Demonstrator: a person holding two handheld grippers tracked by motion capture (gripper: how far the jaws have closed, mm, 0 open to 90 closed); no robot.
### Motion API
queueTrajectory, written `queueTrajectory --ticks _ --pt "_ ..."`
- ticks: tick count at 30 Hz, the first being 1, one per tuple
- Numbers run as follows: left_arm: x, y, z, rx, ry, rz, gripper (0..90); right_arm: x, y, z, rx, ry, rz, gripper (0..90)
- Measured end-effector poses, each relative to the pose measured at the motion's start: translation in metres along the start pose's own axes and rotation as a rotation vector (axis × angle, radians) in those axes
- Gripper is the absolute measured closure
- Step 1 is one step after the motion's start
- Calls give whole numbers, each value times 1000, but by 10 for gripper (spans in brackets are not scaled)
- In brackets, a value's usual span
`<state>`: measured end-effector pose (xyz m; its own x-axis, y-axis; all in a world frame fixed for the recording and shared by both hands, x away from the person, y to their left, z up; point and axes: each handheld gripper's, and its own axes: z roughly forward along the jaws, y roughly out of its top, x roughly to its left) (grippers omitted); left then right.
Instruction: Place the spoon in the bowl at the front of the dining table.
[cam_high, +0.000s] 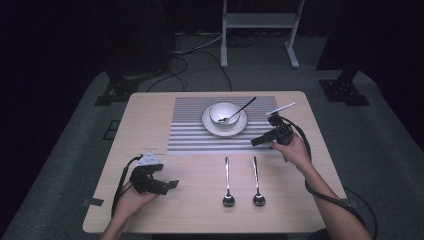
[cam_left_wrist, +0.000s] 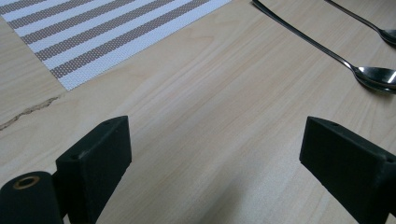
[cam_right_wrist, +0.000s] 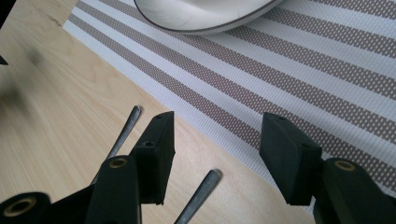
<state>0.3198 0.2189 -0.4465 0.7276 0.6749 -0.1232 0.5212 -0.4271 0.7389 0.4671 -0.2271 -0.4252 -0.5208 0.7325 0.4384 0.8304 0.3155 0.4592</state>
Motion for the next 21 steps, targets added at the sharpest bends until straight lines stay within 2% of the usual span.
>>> queueTrajectory --ticks 21 --pt "2 -1 0 6 12 1 80 1 -31 0 -17 19 -14 430"
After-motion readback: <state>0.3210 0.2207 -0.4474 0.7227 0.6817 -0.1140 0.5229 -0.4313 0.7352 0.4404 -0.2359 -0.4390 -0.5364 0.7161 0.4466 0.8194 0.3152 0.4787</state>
